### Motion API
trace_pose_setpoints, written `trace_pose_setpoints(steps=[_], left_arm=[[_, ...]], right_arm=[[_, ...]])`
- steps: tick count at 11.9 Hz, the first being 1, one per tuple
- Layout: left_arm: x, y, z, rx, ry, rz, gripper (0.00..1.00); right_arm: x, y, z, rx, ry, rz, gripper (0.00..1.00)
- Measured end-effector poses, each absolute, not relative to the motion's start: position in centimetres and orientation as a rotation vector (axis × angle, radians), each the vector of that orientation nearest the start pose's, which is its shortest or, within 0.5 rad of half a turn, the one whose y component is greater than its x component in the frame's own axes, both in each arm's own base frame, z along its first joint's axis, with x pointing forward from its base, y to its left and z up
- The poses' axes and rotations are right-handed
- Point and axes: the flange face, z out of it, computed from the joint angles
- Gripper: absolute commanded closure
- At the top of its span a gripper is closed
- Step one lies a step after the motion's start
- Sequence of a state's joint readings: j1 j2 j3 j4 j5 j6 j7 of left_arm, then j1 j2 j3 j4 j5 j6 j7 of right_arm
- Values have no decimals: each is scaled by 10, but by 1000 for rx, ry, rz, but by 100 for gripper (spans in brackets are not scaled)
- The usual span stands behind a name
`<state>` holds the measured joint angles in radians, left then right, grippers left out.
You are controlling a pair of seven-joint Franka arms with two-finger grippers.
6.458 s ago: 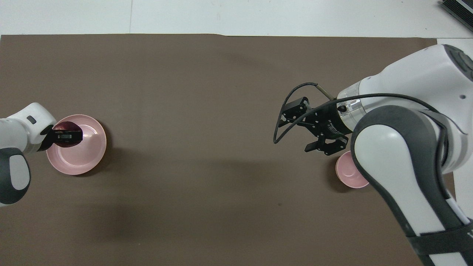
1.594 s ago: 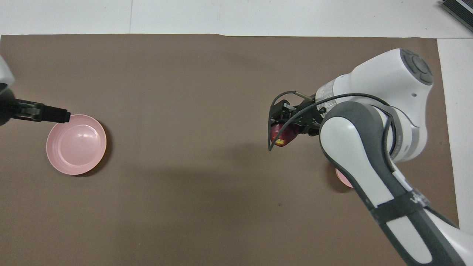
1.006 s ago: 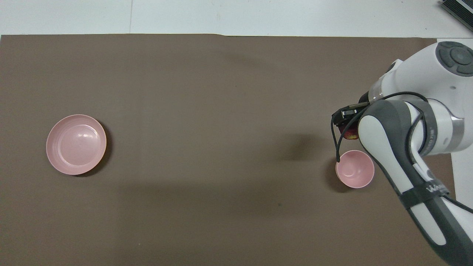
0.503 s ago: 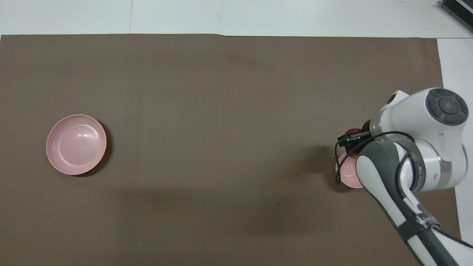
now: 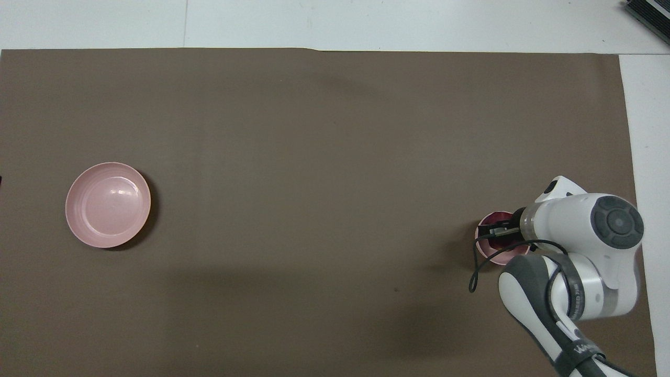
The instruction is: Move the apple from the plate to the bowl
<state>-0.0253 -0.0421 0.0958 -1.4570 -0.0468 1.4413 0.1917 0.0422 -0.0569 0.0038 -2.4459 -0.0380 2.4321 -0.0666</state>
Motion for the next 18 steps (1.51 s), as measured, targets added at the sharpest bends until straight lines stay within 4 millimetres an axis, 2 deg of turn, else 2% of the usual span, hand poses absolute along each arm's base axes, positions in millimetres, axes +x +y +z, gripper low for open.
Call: trace_pose_setpoints(steps=[1, 3, 5, 8, 11, 15, 18], left_arm=[[525, 33, 689, -3181, 200, -53, 0], [525, 32, 689, -3181, 199, -53, 0], [525, 31, 689, -3181, 199, -53, 0], [525, 31, 689, -3181, 199, -53, 0], [525, 31, 689, -3181, 199, -53, 0], [525, 31, 689, -3181, 198, -53, 0], [525, 31, 689, -3181, 198, -53, 0]], right_arm=[[476, 22, 320, -3158, -224, -71, 1], [475, 18, 319, -3159, -212, -72, 0], [485, 11, 336, -3163, -180, -73, 0], [519, -5, 400, -3171, -106, -96, 0], [543, -13, 462, -3175, -42, -118, 0], [551, -13, 556, -3173, 46, -65, 0], [545, -12, 603, -3157, 109, -25, 0]])
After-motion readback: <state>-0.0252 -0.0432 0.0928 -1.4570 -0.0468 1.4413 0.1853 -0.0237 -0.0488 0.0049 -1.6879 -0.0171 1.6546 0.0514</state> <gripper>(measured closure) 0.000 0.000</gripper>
